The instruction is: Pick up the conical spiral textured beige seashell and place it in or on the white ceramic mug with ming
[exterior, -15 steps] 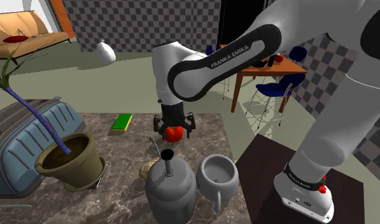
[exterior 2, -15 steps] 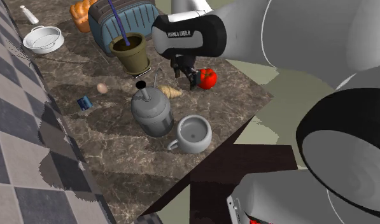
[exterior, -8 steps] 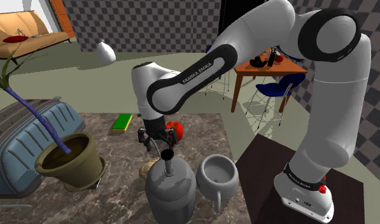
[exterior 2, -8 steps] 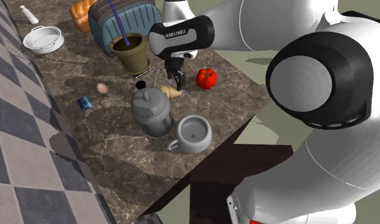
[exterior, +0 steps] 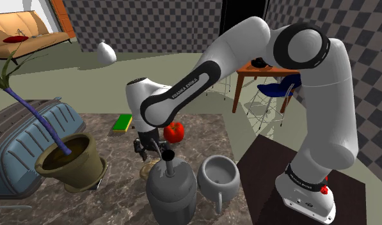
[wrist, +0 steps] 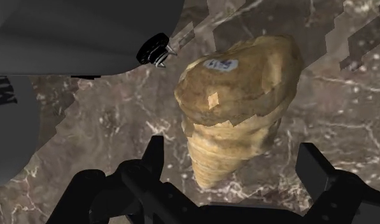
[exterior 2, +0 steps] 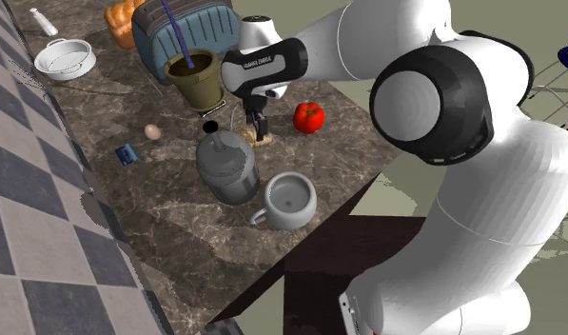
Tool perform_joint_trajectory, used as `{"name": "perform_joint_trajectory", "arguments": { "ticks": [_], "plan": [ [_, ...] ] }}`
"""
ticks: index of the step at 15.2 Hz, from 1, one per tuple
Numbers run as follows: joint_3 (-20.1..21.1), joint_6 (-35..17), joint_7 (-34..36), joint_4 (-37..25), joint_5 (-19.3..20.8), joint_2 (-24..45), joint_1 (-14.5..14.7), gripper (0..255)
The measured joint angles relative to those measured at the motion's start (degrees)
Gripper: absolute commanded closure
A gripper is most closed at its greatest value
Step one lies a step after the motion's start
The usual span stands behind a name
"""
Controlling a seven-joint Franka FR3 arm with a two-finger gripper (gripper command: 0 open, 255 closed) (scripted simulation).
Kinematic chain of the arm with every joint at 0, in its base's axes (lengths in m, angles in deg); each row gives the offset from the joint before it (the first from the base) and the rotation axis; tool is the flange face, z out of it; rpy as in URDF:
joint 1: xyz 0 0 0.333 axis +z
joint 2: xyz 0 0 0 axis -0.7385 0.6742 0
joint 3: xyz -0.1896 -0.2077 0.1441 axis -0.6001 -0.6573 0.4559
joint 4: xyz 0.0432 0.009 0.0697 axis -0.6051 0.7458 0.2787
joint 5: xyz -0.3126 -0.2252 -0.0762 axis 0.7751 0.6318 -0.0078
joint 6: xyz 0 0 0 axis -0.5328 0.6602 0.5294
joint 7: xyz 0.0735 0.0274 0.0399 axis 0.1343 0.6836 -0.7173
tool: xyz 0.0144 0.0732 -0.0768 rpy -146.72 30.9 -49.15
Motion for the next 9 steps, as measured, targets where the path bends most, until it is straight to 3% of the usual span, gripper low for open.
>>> {"name": "perform_joint_trajectory", "arguments": {
  "ticks": [9],
  "plan": [
    [-0.40,-2.44,0.54,1.27,0.65,1.21,0.58,0]
  ]
}}
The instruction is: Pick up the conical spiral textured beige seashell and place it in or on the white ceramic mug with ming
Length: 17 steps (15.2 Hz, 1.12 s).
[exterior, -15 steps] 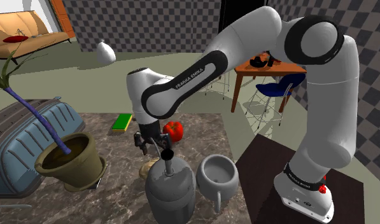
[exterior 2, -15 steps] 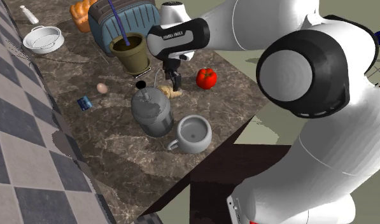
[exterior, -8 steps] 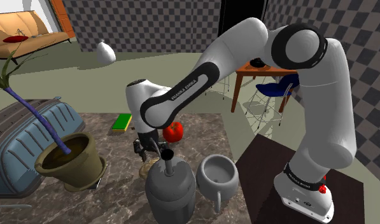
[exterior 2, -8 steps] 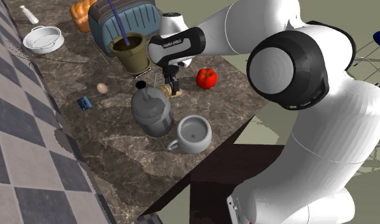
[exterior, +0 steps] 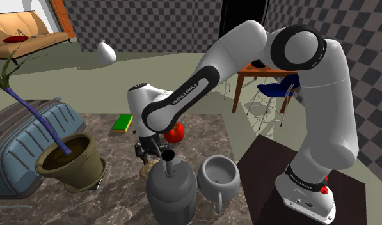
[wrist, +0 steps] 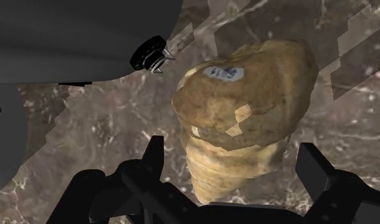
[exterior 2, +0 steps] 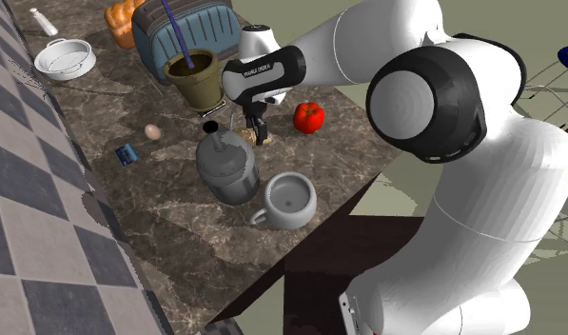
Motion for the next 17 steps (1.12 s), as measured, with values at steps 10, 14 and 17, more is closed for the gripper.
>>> {"name": "perform_joint_trajectory", "arguments": {
  "ticks": [10,14,17],
  "plan": [
    [-0.01,0.01,-0.04,0.05,-0.01,-0.13,-0.09,255],
    [0.36,1.14,-0.13,-0.25,-0.48,-0.96,-0.30,255],
    [0.84,2.86,-0.25,-0.84,-1.15,-2.22,-0.63,255]
  ]
}}
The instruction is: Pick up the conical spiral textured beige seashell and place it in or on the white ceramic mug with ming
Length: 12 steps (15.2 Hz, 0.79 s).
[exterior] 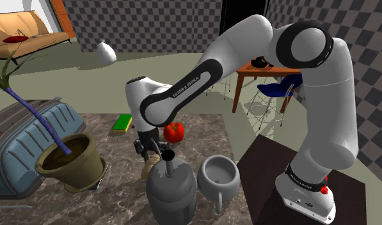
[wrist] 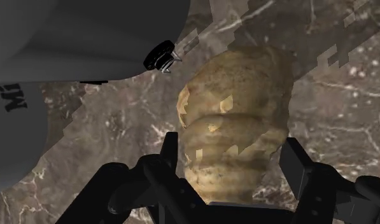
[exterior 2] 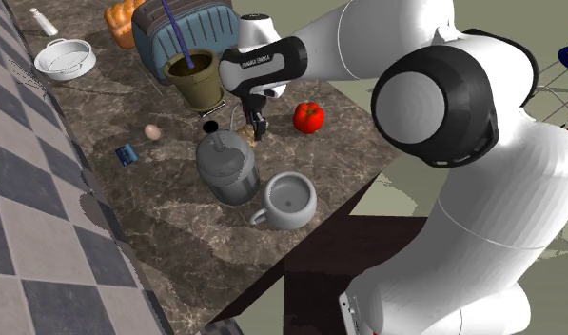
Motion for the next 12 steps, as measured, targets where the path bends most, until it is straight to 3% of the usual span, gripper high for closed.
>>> {"name": "perform_joint_trajectory", "arguments": {
  "ticks": [12],
  "plan": [
    [1.66,7.56,-0.61,-3.15,-2.66,-4.99,-1.38,255]
  ]
}}
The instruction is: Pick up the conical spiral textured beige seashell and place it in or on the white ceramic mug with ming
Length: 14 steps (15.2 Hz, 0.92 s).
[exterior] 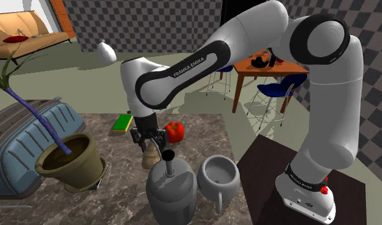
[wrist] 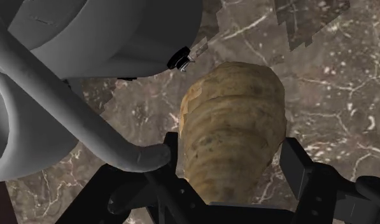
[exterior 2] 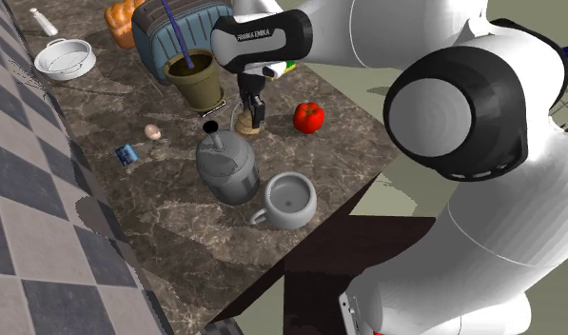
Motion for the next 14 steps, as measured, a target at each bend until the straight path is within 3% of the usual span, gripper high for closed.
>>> {"name": "perform_joint_trajectory", "arguments": {
  "ticks": [14],
  "plan": [
    [1.18,9.35,0.12,-5.99,-2.14,-3.93,-0.70,255]
  ]
}}
